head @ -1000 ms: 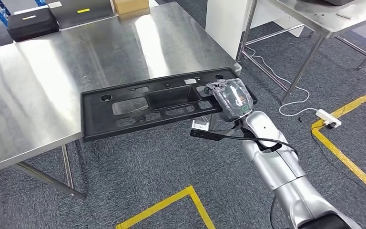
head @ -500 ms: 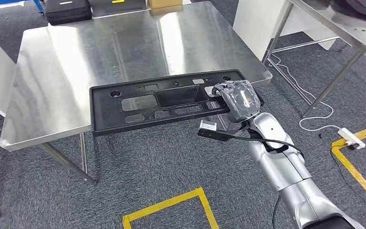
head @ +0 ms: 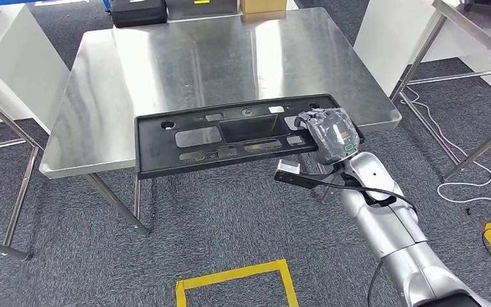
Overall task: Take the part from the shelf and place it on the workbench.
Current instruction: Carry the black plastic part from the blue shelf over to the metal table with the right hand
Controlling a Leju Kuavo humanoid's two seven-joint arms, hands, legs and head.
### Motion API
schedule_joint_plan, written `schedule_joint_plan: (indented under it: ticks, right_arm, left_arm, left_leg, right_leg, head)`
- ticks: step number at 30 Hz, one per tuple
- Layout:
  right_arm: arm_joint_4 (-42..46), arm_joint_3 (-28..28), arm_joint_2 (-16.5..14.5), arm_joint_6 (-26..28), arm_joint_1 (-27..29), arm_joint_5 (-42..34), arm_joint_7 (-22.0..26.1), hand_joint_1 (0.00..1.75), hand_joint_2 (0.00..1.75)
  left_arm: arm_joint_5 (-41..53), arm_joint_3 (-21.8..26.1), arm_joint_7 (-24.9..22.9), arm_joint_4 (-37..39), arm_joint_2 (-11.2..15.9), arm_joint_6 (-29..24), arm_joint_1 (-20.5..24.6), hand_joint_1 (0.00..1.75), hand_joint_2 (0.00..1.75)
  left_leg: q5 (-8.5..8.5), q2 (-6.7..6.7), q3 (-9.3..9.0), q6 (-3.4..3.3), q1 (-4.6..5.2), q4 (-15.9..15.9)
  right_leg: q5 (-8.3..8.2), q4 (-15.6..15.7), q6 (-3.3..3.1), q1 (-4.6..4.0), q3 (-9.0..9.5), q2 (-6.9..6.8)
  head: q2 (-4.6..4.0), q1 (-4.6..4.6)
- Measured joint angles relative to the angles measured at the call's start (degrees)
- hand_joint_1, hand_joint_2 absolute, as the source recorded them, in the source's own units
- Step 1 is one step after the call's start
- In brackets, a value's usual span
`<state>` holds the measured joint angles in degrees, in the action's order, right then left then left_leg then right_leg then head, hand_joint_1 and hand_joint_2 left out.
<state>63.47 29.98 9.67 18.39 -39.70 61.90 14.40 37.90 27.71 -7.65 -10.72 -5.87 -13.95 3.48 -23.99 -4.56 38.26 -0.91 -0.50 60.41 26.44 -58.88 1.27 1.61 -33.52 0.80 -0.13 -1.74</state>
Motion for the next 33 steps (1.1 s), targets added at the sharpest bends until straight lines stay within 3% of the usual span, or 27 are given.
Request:
schedule_joint_plan:
  ticks: [2,4,5,6,7,9,11,13,15,17,19,20,21,22,24,26,28,29,31,33]
  right_arm:
    - [0.01,-0.01,-0.05,0.0,-0.09,-0.01,-0.01,1.69,1.75]
    - [0.01,-0.02,-0.04,-0.05,-0.07,0.01,-0.01,1.69,1.75]
    - [0.01,-0.02,-0.04,-0.16,-0.05,0.07,-0.01,1.69,1.75]
    - [0.01,-0.02,-0.06,-0.34,-0.04,0.15,0.0,1.69,1.75]
    - [0.01,-0.02,-0.09,-0.55,-0.09,0.25,0.01,1.69,1.75]
    - [0.01,-0.07,-0.16,-0.86,-0.46,0.38,0.04,1.69,1.75]
    - [-0.02,-0.2,-0.15,-0.96,-1.05,0.44,0.09,1.69,1.75]
    - [-0.03,-0.28,-0.11,-0.98,-1.48,0.44,0.15,1.69,1.75]
    - [-0.03,-0.39,0.0,-0.89,-1.67,0.4,0.24,1.69,1.75]
    - [-0.09,-0.53,0.29,-0.78,-1.74,0.33,0.48,1.69,1.75]
    - [-0.31,-0.56,0.6,-0.7,-1.55,0.2,0.74,1.69,1.75]
    - [-0.47,-0.56,0.72,-0.68,-1.38,0.15,0.83,1.69,1.75]
    - [-0.61,-0.56,0.78,-0.66,-1.25,0.13,0.93,1.69,1.75]
    - [-0.71,-0.56,0.8,-0.64,-1.18,0.13,1.01,1.69,1.75]
    - [-0.8,-0.57,0.85,-0.63,-1.21,0.1,1.11,1.69,1.75]
    - [-0.89,-0.58,0.86,-0.62,-1.27,0.0,1.12,1.69,1.75]
    - [-1.03,-0.55,0.78,-0.61,-1.27,-0.08,1.15,1.69,1.75]
    - [-1.1,-0.53,0.73,-0.58,-1.32,-0.12,1.21,1.69,1.75]
    - [-1.16,-0.52,0.58,-0.32,-1.48,-0.35,1.55,1.69,1.75]
    - [-1.27,-0.52,0.54,0.28,-1.62,-0.64,2.0,1.69,1.75]
  left_arm:
    - [0.02,0.0,0.0,0.01,-0.01,0.0,0.02,0.0,0.0]
    - [0.07,0.0,-0.01,0.01,0.01,0.0,0.12,0.0,0.0]
    - [0.11,0.0,-0.01,0.01,-0.01,0.0,0.13,0.0,0.0]
    - [0.14,0.01,-0.02,0.01,0.0,-0.01,0.12,0.0,0.0]
    - [0.19,0.01,-0.02,0.01,0.02,-0.02,0.13,0.0,0.0]
    - [0.36,0.02,-0.02,-0.01,0.09,-0.07,0.26,0.0,0.0]
    - [0.67,0.02,0.09,-0.01,0.15,-0.15,0.45,0.0,0.0]
    - [1.01,0.02,0.34,-0.01,0.17,-0.2,0.48,0.0,0.0]
    - [1.19,0.02,0.57,-0.01,0.14,-0.2,0.43,0.0,0.0]
    - [1.25,0.03,0.67,-0.01,0.17,-0.21,0.52,0.0,0.0]
    - [1.27,0.04,0.73,-0.01,0.24,-0.22,0.63,0.0,0.0]
    - [1.27,0.04,0.75,-0.01,0.24,-0.22,0.64,0.0,0.0]
    - [1.27,0.04,0.76,-0.01,0.23,-0.22,0.61,0.0,0.0]
    - [1.27,0.05,0.75,-0.01,0.2,-0.22,0.58,0.0,0.0]
    - [1.27,0.07,0.71,-0.01,0.14,-0.22,0.56,0.0,0.0]
    - [1.27,0.11,0.68,-0.01,0.11,-0.26,0.59,0.0,0.0]
    - [1.27,0.26,0.68,-0.01,0.14,-0.32,0.47,0.0,0.0]
    - [1.27,0.35,0.69,-0.01,0.18,-0.35,0.36,0.0,0.0]
    - [1.24,0.55,0.99,0.0,0.21,-0.38,0.22,0.0,0.0]
    - [1.13,0.79,1.56,0.01,0.19,-0.41,0.36,0.0,0.0]
  left_leg:
    - [-3.16,2.74,2.5,0.6,-0.1,5.51]
    - [-6.13,3.96,5.85,1.03,-0.31,12.51]
    - [-6.42,4.15,6.68,1.13,-0.37,14.17]
    - [-5.71,4.32,6.46,1.16,-0.42,13.77]
    - [-4.17,4.63,5.08,1.09,-0.45,11.19]
    - [-1.18,6.48,0.93,0.73,-0.21,3.62]
    - [-0.27,7.56,-1.25,0.21,0.22,-0.58]
    - [-0.29,6.59,-1.29,-0.41,0.45,-1.05]
    - [0.1,5.57,-1.62,-1.23,0.24,-1.63]
    - [0.44,4.6,-1.88,-1.96,-0.06,-2.07]
    - [0.49,3.36,-1.86,-2.24,-0.08,-2.11]
    - [0.49,2.67,-1.86,-2.24,-0.08,-2.1]
    - [0.49,1.97,-1.86,-2.22,-0.1,-2.08]
    - [0.49,1.33,-1.87,-2.18,-0.13,-2.04]
    - [0.45,0.13,-1.78,-1.85,-0.09,-1.84]
    - [0.35,-0.92,-1.49,-1.27,0.12,-1.5]
    - [0.4,-1.76,-1.23,-0.71,0.09,-1.48]
    - [0.34,-1.55,-1.12,-0.45,-0.03,-1.4]
    - [-1.21,0.8,-0.04,0.12,-0.11,0.91]
    - [-4.72,3.54,3.0,0.57,-0.14,7.47]
  right_leg:
    - [-0.04,0.1,-0.79,-0.07,0.08,-0.86]
    - [0.05,0.08,-1.17,-0.28,0.09,-1.91]
    - [0.09,0.07,-1.22,-0.32,0.1,-2.47]
    - [0.13,0.06,-1.26,-0.34,0.13,-2.99]
    - [0.2,0.06,-1.26,-0.35,0.19,-3.51]
    - [0.43,0.01,-1.04,-0.62,0.34,-4.43]
    - [0.68,0.04,-0.62,-1.06,0.46,-5.26]
    - [0.82,0.29,-0.11,-1.34,0.73,-6.22]
    - [1.61,-0.68,0.35,-1.3,0.4,-5.46]
    - [4.07,-5.77,0.12,-1.03,-1.99,-2.99]
    - [6.9,-13.42,-0.15,-0.89,-5.72,-1.52]
    - [7.41,-15.76,0.05,-0.85,-7.04,-1.29]
    - [7.01,-15.99,0.46,-0.79,-7.4,-1.16]
    - [5.77,-14.01,1.0,-0.67,-6.71,-1.03]
    - [2.39,-6.1,2.02,-0.2,-3.36,0.13]
    - [0.47,-0.89,1.97,0.04,-1.0,1.27]
    - [0.15,-0.22,1.16,-0.06,-0.57,0.94]
    - [0.07,-0.17,0.76,0.02,-0.47,0.54]
    - [-0.06,-0.02,-0.07,0.13,-0.28,-0.03]
    - [0.02,0.03,-0.66,-0.04,-0.17,-0.52]
  head:
    - [0.0,-0.39]
    - [0.0,-0.52]
    - [0.0,-0.54]
    - [0.0,-0.54]
    - [0.0,-0.54]
    - [0.0,-0.57]
    - [0.0,-0.43]
    - [0.0,-0.25]
    - [0.0,-0.21]
    - [0.0,-0.09]
    - [0.0,0.06]
    - [0.0,0.08]
    - [0.0,0.12]
    - [0.0,0.13]
    - [0.0,0.22]
    - [0.0,0.18]
    - [0.0,0.12]
    - [0.0,0.15]
    - [0.0,-0.13]
    - [0.0,-0.43]
